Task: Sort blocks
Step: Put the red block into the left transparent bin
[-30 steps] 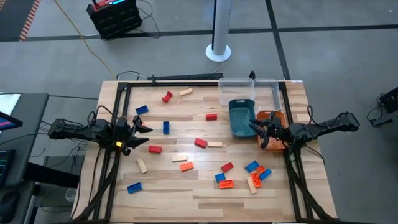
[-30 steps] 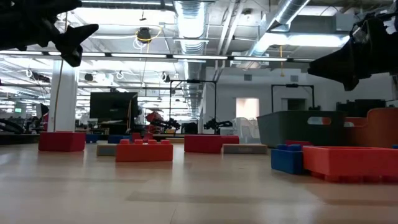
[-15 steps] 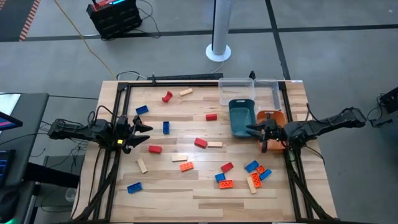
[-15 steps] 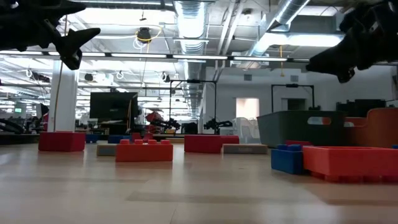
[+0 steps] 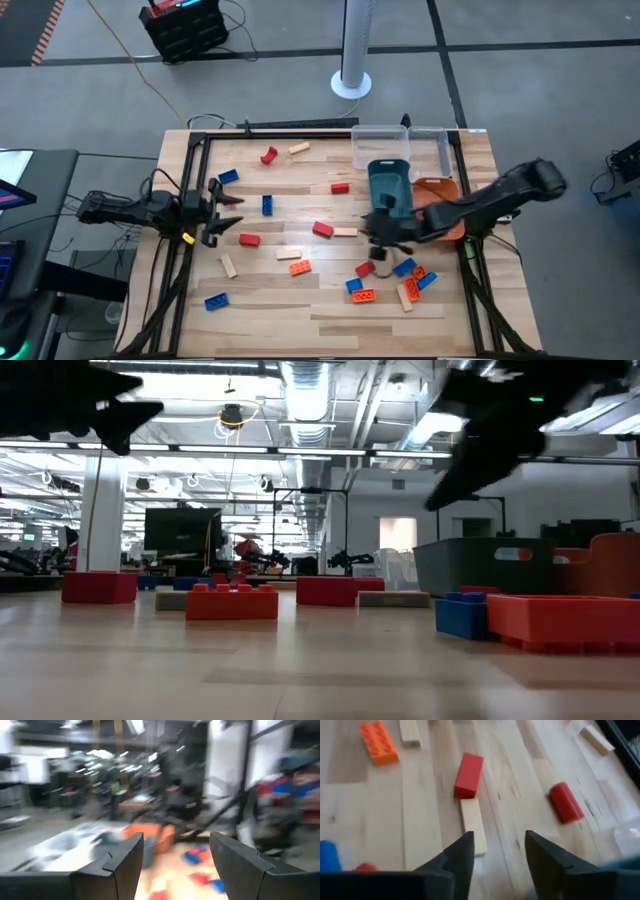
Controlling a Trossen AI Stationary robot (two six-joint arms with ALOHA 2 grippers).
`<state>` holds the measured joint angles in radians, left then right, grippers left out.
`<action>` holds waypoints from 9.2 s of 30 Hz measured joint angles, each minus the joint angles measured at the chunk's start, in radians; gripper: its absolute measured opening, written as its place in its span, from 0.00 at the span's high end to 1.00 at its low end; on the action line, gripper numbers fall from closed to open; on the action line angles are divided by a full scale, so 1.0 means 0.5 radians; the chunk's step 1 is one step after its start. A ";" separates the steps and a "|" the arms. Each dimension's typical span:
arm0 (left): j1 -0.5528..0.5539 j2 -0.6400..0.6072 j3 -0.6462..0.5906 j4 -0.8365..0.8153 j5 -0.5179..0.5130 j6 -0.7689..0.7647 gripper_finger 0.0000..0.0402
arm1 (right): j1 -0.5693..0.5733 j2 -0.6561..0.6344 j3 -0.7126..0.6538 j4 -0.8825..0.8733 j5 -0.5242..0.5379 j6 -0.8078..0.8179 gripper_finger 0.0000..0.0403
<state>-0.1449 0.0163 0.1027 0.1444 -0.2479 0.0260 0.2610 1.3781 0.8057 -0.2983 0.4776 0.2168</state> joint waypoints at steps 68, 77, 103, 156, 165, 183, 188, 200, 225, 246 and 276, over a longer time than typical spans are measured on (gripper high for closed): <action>-0.014 0.975 0.692 -0.603 -0.623 -0.195 0.49 | -0.708 0.832 1.123 -0.541 -0.801 -0.749 0.69; 0.207 1.137 0.698 -0.135 -0.823 0.328 0.49 | -1.160 0.316 0.851 -0.457 -0.436 -0.698 0.71; 1.208 1.646 0.941 -0.158 0.547 0.362 0.49 | -1.668 0.540 1.060 -0.736 -0.688 -0.598 0.37; 0.917 1.305 0.941 -0.343 0.529 0.219 0.49 | -1.254 1.141 1.648 -1.137 -0.778 -0.875 0.80; 0.917 1.297 0.941 -0.402 0.529 0.217 0.49 | -1.672 0.800 1.279 -0.878 -0.467 -0.514 0.80; 0.920 1.302 0.941 -0.463 0.465 0.264 0.49 | -1.656 0.716 1.262 -0.895 -0.593 -0.465 0.36; 0.920 1.302 0.941 -0.471 0.360 0.312 0.49 | -1.392 0.719 1.379 -0.733 -0.545 -0.587 0.36; 0.933 1.499 0.941 -0.583 0.011 0.311 0.49 | -1.053 0.722 1.378 -0.484 -0.692 -0.645 0.36; 1.643 2.804 1.132 -0.299 0.052 -0.112 0.46 | -0.869 0.720 0.968 -0.020 -0.697 -0.714 0.35; 1.798 3.365 1.386 -0.368 0.062 -0.189 0.27 | -0.787 0.721 0.959 0.012 -0.698 -0.756 0.35; 1.453 2.895 1.379 -0.267 1.292 0.030 0.67 | -0.685 0.721 0.962 0.224 -0.227 -1.971 0.35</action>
<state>0.5814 1.4639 0.7921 0.0111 0.3983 0.0408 -0.0813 1.7386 1.2865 -0.1862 0.3639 -0.7688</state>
